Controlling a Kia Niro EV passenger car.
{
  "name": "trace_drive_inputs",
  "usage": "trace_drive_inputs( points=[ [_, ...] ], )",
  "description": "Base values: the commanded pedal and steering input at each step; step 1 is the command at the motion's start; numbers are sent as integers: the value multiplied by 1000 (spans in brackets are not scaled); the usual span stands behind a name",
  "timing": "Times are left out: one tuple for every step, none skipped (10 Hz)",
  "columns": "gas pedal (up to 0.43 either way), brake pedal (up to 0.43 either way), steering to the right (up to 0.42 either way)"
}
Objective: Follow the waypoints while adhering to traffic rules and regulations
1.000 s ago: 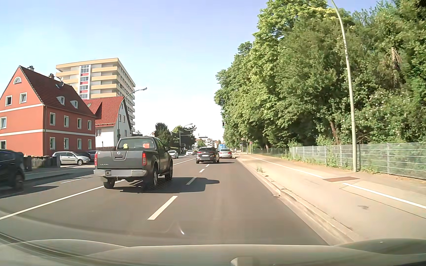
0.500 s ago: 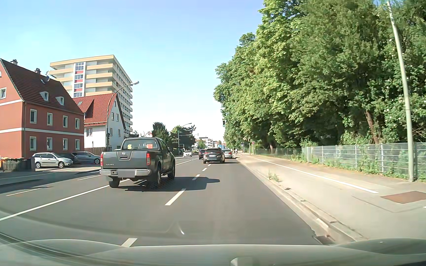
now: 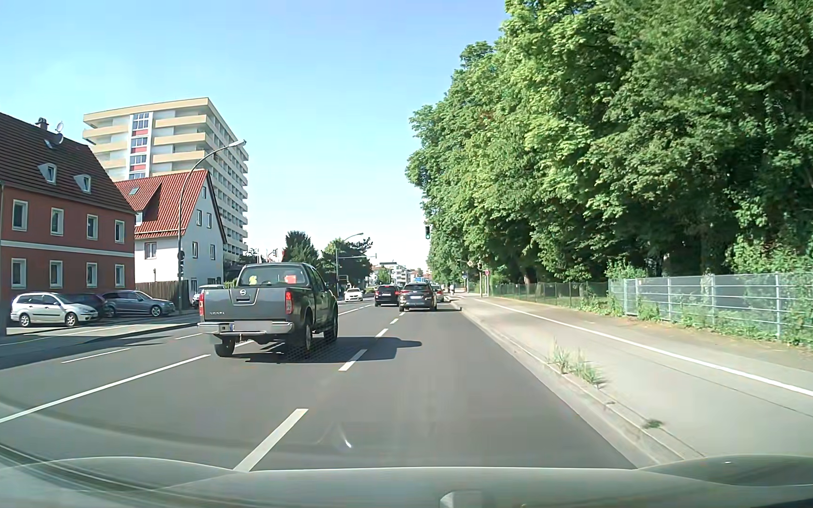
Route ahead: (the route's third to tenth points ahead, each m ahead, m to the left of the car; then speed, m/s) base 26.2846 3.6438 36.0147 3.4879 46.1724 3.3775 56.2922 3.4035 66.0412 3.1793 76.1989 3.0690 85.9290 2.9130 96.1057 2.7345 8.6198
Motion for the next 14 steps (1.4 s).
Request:
trace_drive_inputs(
  points=[
    [39, 0, -4],
    [39, 0, -4],
    [39, 0, -4],
    [87, 0, -4],
    [87, 0, -5],
    [87, 0, -5],
    [87, 0, -5],
    [87, 0, -6],
    [87, 0, -5],
    [87, 0, -4],
    [79, 0, -4],
    [67, 0, -4],
    [67, 0, -4],
    [39, 0, -4]
  ],
)
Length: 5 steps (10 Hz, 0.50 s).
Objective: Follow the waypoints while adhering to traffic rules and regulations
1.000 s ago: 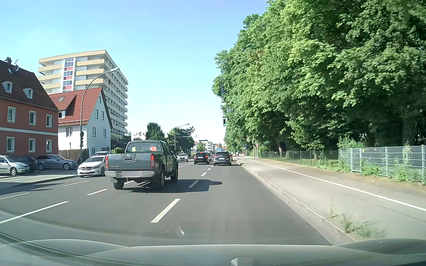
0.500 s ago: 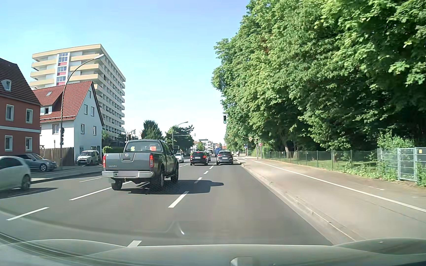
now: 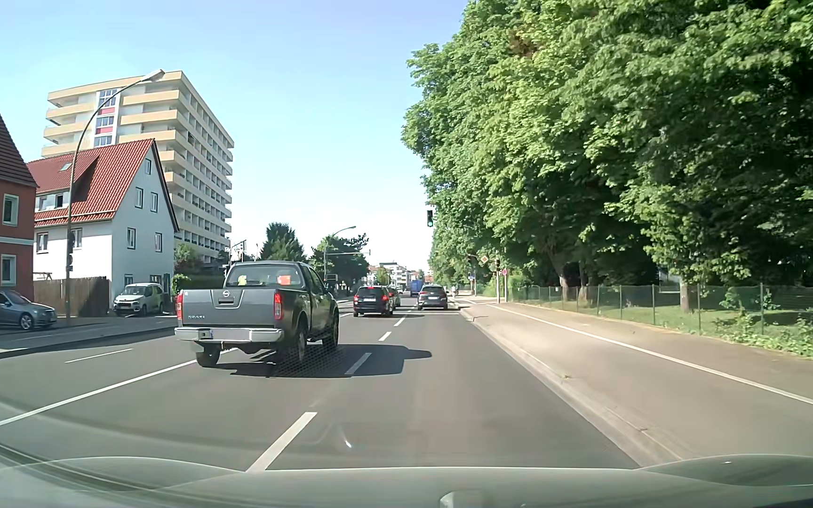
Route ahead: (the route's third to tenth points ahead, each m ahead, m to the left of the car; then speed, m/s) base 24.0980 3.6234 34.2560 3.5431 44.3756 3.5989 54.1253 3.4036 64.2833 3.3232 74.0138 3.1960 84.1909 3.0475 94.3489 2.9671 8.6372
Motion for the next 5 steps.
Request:
trace_drive_inputs(
  points=[
    [20, 0, -4],
    [0, 0, -4],
    [0, 0, -4],
    [0, 0, -4],
    [0, 0, -4]
  ],
)
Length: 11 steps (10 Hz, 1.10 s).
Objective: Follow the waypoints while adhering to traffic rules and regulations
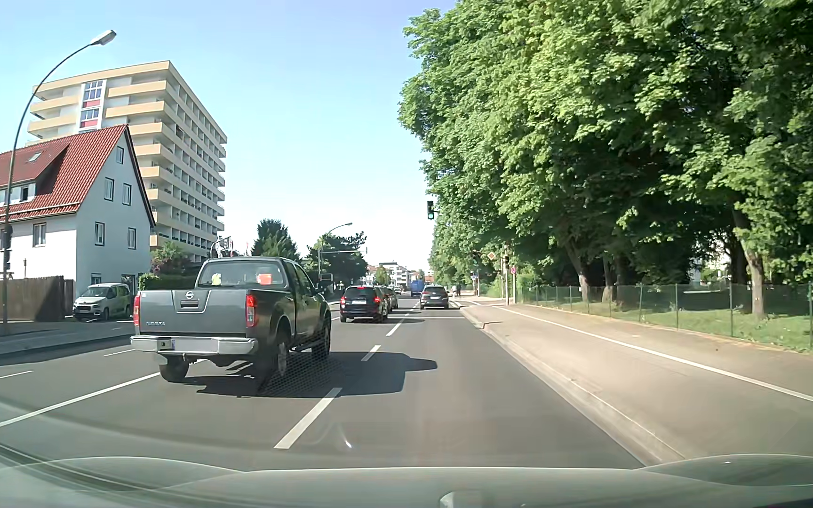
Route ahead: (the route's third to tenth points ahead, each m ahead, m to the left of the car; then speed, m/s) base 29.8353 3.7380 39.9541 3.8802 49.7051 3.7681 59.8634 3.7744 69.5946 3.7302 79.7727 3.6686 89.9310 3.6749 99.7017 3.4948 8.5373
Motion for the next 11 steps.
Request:
trace_drive_inputs(
  points=[
    [0, 0, -3],
    [0, 0, 0],
    [0, 0, 2],
    [0, 0, 3],
    [0, 0, 3],
    [0, 0, 3],
    [0, 0, 3],
    [0, 0, 3],
    [0, 0, 3],
    [0, 0, 3],
    [0, 0, 3]
  ],
)
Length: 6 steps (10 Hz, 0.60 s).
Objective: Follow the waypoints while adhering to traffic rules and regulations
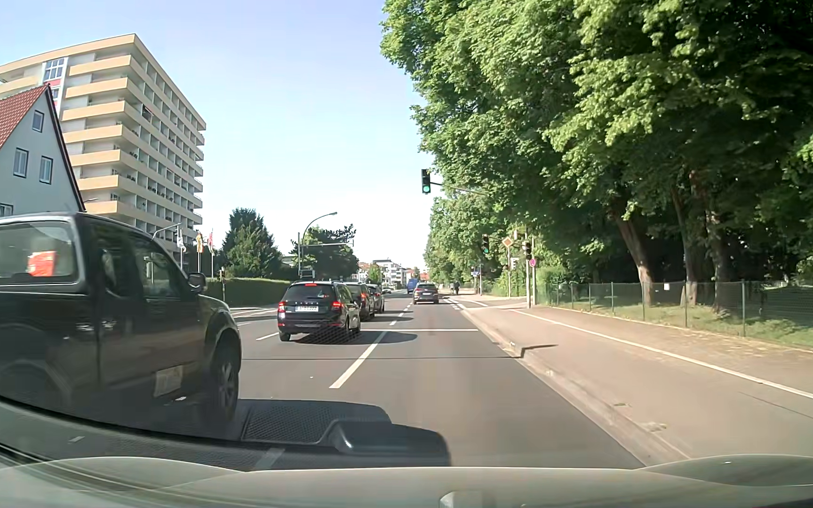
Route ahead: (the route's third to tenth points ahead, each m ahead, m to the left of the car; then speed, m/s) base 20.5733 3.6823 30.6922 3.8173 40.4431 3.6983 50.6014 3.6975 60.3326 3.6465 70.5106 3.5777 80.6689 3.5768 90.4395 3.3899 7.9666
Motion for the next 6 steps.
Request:
trace_drive_inputs(
  points=[
    [0, 0, 3],
    [0, 0, 3],
    [0, 0, 3],
    [0, 0, 3],
    [79, 0, 2],
    [370, 0, 1]
  ],
)
